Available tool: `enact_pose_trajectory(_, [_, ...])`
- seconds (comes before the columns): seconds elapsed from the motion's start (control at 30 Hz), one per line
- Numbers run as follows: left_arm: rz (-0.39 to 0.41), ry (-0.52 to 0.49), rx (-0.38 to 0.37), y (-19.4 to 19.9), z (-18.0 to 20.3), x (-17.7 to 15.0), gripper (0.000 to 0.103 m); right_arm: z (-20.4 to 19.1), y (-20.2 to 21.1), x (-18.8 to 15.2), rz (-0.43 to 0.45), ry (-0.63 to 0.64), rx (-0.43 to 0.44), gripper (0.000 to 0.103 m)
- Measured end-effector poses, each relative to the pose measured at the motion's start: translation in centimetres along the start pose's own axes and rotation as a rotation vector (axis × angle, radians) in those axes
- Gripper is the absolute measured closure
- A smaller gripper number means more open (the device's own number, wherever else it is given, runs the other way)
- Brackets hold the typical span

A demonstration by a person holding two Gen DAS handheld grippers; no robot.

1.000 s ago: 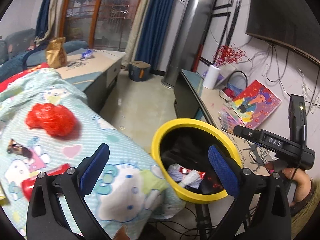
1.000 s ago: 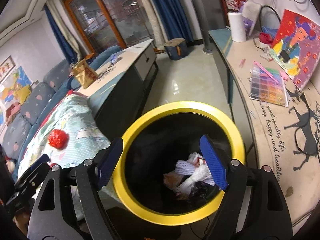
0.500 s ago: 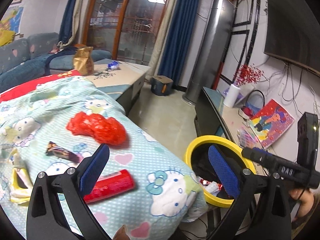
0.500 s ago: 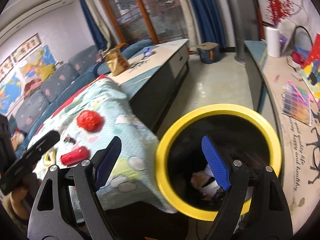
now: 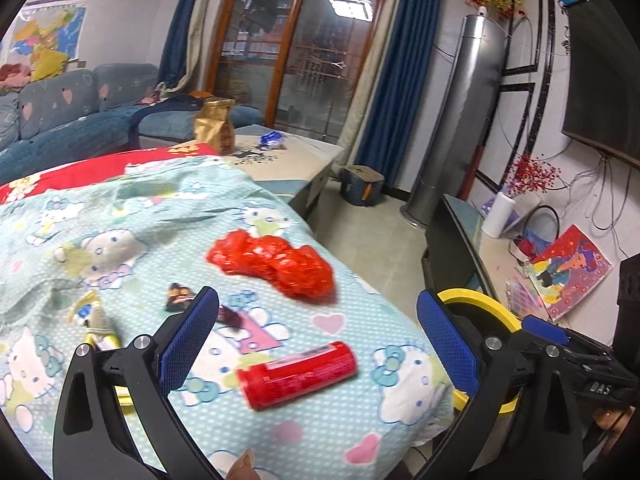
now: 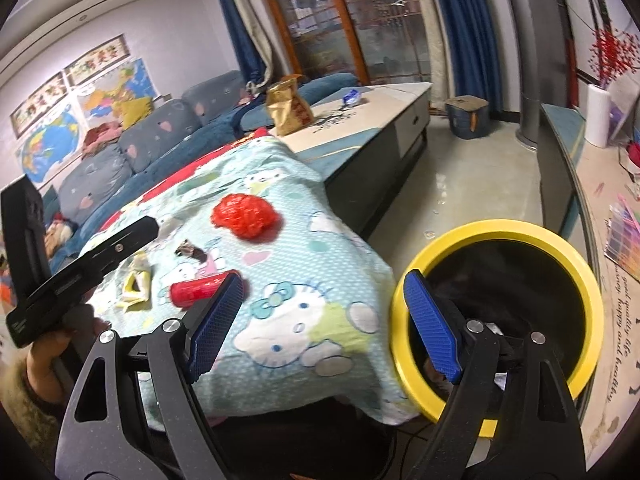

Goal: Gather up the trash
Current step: 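Move both open tools back over the red tube and yellow wrapper on the bed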

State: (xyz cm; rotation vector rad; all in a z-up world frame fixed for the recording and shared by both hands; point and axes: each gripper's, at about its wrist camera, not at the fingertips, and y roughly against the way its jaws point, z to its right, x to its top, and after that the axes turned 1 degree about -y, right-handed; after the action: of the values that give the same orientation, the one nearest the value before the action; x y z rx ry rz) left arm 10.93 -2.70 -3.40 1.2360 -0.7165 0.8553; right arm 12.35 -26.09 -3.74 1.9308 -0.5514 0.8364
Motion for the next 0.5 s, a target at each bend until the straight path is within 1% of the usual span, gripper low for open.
enact_pose_trajectory(0.23, [0.003,0.027,0.047,0.8,-2.5,-0.3,0.007,-2.6,-0.8,-0.3,-0.025,0.064,0.050,0.028])
enact_pose_trajectory(0.5, [0.005,0.060,0.100,1.4,-5.3,-0.3,0.007,-6.7,-2.1,-0.9,-0.061,0.190,0.104,0.028])
